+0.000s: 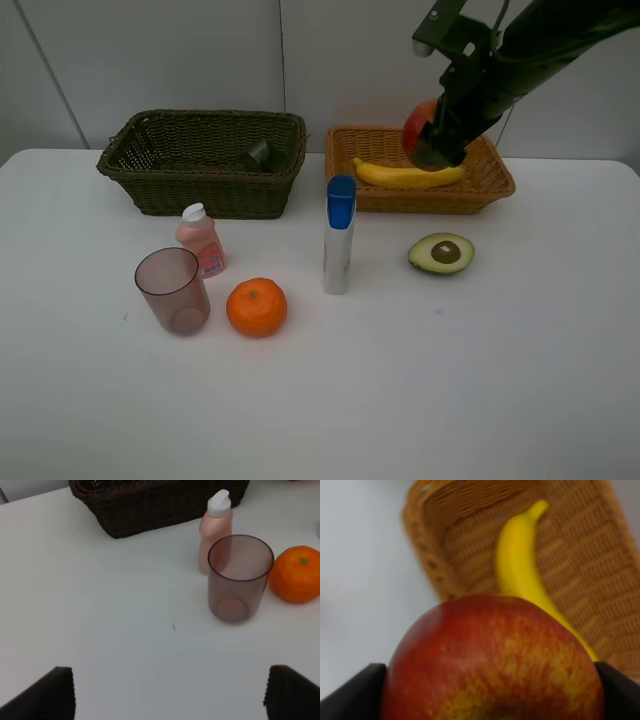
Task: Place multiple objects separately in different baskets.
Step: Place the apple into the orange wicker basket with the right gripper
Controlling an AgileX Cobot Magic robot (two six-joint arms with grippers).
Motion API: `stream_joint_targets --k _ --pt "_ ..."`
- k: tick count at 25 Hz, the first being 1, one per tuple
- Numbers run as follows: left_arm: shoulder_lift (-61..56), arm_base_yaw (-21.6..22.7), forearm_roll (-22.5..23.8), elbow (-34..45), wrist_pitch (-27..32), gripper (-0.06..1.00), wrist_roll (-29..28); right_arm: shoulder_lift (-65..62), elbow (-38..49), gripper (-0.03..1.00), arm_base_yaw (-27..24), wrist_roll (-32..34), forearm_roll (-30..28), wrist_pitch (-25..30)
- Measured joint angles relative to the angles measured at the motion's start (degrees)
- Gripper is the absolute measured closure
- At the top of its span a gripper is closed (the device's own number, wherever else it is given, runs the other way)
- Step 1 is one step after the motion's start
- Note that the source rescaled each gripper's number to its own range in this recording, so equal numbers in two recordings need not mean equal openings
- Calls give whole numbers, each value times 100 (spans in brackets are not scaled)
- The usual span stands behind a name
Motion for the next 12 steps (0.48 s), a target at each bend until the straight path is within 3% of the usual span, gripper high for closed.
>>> stream_joint_targets --k 12 --pt "0 0 0 0 0 -6 0 588 0 25 -818 0 588 -2150"
